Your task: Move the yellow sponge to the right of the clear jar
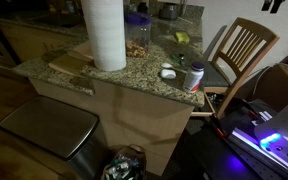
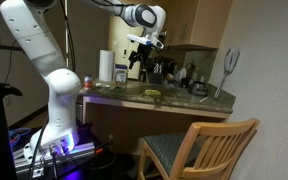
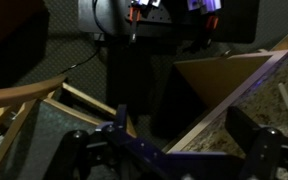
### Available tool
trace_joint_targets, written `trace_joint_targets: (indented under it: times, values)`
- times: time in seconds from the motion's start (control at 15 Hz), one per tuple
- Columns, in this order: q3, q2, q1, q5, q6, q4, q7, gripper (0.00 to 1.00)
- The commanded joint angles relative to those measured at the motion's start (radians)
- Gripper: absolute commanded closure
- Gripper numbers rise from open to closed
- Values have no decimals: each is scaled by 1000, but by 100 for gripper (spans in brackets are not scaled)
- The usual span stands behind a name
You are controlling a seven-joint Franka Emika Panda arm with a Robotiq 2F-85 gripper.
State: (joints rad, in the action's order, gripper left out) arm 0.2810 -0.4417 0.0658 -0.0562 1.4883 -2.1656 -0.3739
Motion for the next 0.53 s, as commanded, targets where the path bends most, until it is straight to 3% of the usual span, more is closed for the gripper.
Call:
trace_joint_targets:
  times: [0.0, 0.2, 0.47]
  values:
    - [-12, 3, 14, 37, -30, 2, -35, 0]
    - [-26, 10, 20, 32, -19, 2, -26, 0]
    - [-15, 61, 26, 125, 238, 40, 100, 0]
